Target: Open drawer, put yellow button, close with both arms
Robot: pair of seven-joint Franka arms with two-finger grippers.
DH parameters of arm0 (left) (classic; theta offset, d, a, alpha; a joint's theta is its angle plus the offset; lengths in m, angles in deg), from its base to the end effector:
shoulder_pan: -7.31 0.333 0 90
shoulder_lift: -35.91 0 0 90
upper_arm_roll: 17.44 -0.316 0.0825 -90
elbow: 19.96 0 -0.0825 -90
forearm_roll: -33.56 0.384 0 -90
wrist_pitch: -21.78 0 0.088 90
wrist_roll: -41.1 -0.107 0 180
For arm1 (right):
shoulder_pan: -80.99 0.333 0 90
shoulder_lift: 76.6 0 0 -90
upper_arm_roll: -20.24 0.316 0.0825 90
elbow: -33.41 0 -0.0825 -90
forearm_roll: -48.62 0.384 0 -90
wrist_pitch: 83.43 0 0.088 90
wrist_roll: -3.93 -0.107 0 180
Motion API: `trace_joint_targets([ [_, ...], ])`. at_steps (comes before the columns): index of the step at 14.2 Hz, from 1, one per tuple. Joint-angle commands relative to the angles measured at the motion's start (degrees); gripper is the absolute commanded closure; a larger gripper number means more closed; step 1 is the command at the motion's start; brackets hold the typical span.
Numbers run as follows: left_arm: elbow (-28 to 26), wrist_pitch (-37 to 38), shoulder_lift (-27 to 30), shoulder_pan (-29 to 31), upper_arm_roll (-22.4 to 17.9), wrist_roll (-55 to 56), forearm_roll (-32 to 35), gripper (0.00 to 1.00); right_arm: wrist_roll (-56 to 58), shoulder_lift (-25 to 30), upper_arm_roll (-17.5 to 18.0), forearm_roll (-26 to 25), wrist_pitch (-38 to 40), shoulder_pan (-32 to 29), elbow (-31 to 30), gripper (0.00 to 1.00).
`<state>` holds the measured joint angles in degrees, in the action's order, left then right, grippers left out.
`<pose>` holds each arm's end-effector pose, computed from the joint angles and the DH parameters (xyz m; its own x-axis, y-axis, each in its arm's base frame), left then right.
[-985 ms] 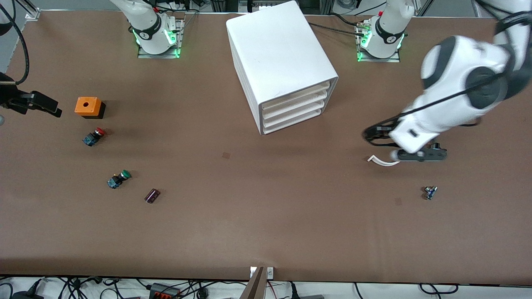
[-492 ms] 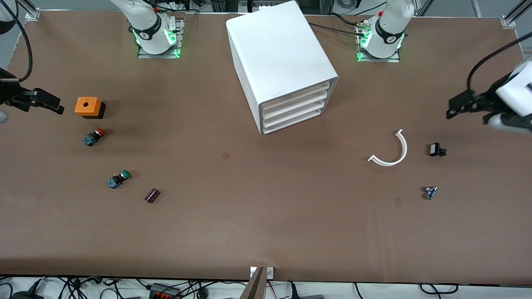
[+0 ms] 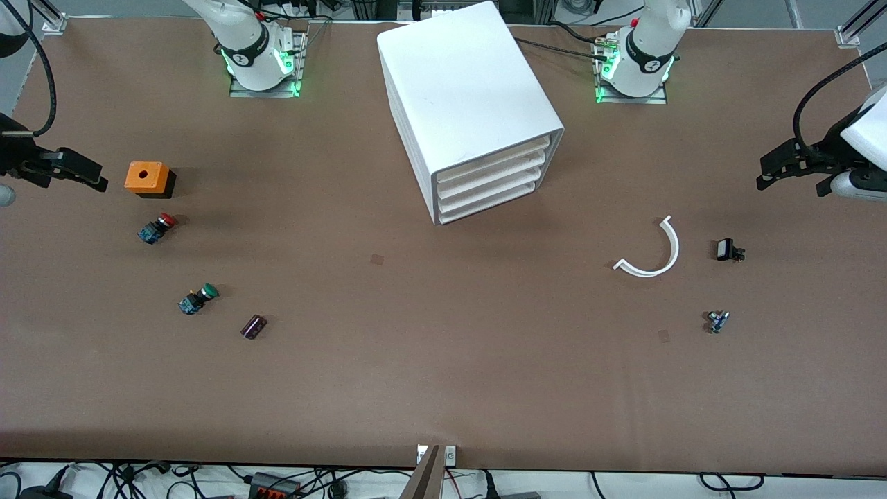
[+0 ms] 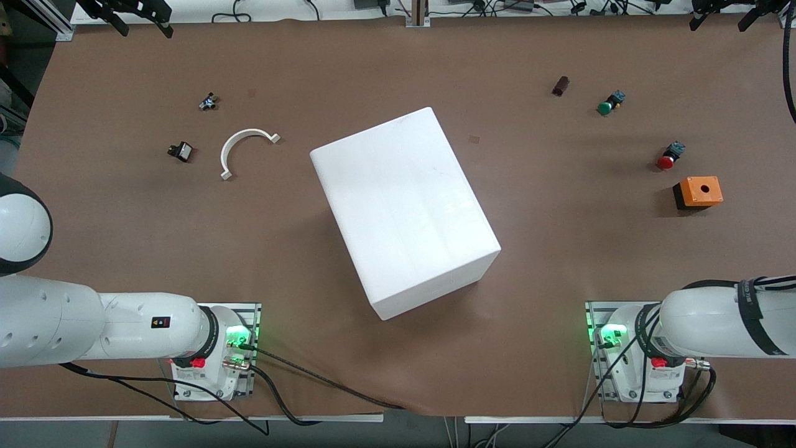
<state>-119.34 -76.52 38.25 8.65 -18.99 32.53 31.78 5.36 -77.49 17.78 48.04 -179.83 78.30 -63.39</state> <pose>0.5505 0.0252 0.5819 0.9952 -0.0944 0.0264 -0.0952 -0.9951 0.0283 0.5622 -0.0515 0.5691 0.9977 -0.0637 -0.0228 -0.0635 -0.9979 0.0101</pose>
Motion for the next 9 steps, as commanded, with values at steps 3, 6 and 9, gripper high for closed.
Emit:
trace_joint_targets([
  [3, -1.0, -0.2, 1.3, -0.8, -0.3, -1.0, 1.3, 0.00, 0.9, 1.0, 0.3, -1.6, -0.8, 0.8, -0.9, 0.00],
  [6, -1.0, -0.1, 1.3, -0.8, -0.3, -1.0, 1.3, 0.00, 0.9, 0.7, 0.3, -1.7, -1.2, 1.2, -1.0, 0.00],
  [9, -1.0, -0.1, 1.4, -0.8, -0.3, -0.9, 1.3, 0.00, 0.9, 0.7, 0.3, -1.6, -1.3, 1.2, -1.0, 0.00],
])
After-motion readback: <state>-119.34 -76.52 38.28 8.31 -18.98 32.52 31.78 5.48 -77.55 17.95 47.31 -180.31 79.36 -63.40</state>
